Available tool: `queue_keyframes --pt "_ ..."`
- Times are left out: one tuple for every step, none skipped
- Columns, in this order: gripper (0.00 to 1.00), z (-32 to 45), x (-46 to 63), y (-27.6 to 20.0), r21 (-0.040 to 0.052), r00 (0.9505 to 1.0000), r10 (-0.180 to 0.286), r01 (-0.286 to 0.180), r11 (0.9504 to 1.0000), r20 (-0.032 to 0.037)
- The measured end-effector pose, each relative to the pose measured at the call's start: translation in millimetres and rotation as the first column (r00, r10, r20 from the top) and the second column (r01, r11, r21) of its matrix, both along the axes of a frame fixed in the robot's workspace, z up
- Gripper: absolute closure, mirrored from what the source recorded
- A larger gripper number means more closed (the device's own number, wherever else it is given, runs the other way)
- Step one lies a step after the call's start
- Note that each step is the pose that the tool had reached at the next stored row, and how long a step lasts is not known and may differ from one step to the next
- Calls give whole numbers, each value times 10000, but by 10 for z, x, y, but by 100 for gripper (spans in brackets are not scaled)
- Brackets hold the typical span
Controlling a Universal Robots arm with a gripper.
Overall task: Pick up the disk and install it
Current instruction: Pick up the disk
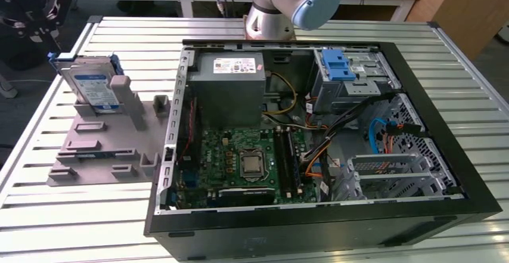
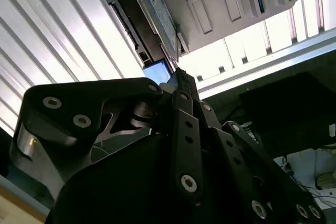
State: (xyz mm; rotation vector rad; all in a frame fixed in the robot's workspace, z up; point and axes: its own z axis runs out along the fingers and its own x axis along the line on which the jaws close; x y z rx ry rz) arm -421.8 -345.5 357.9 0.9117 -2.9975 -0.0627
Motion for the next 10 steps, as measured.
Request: queue_keyframes --pt "89 -1 0 0 0 9999 171 -171 9999 0" --pt "89 -2 0 0 0 9994 346 -346 9994 0" --pt "89 -2 0 0 -1 9988 494 -494 9988 -2" --pt "89 -3 0 0 -1 9981 616 -616 9981 -7" --pt "89 -3 0 0 -1 9974 726 -726 9974 -9" --pt "89 -4 0 0 0 9961 878 -878 9961 -10" --pt "89 -5 0 0 0 9945 1049 -1049 9945 -9" --pt "89 -6 0 0 0 9926 1213 -1213 9926 -9" --pt "89 -8 0 0 0 9903 1387 -1387 9903 -9" --pt "89 -10 1 0 0 9877 1565 -1565 9877 -9"
